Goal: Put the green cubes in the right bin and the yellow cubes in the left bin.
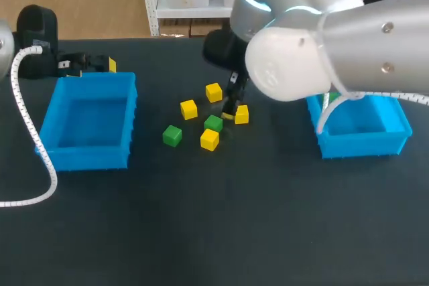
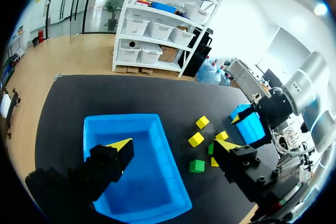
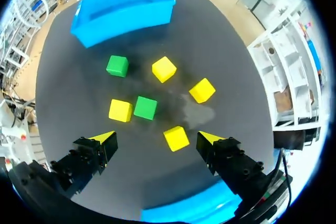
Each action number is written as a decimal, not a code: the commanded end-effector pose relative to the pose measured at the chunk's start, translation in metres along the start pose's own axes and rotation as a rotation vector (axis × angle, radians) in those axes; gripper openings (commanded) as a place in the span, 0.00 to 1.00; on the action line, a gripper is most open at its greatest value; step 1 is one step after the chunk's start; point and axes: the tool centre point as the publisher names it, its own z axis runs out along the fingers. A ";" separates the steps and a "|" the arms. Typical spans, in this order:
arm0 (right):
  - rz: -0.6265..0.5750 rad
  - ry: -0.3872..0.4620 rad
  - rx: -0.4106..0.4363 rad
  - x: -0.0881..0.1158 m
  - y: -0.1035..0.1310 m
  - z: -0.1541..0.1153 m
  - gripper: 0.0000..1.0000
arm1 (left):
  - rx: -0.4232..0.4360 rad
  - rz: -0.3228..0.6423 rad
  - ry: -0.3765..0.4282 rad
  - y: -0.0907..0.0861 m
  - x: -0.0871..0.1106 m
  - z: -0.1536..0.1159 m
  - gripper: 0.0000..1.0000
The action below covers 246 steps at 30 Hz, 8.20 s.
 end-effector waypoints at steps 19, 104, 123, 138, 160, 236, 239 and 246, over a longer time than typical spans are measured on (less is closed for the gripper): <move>0.092 -0.016 0.039 -0.033 -0.008 0.040 1.00 | 0.010 0.002 -0.005 0.002 0.001 0.000 1.00; 0.261 -0.110 0.212 0.070 -0.088 -0.056 0.00 | 0.010 0.002 -0.005 0.002 0.001 0.000 1.00; 0.439 -0.083 0.257 0.170 -0.121 -0.070 0.00 | 0.010 0.002 -0.005 0.002 0.001 0.000 1.00; 0.454 -0.045 0.259 0.194 -0.127 -0.063 1.00 | 0.010 0.002 -0.005 0.002 0.001 0.000 1.00; 0.030 -0.098 0.193 0.070 -0.080 -0.082 1.00 | 0.010 0.002 -0.005 0.002 0.001 0.000 1.00; -0.309 0.089 0.037 -0.101 0.060 0.072 1.00 | 0.010 0.002 -0.005 0.002 0.001 0.000 1.00; -0.302 0.093 0.035 -0.099 0.060 0.076 1.00 | 0.010 0.002 -0.005 0.002 0.001 0.000 1.00; -0.287 0.097 0.034 -0.097 0.058 0.079 0.45 | 0.010 0.002 -0.005 0.002 0.001 0.000 1.00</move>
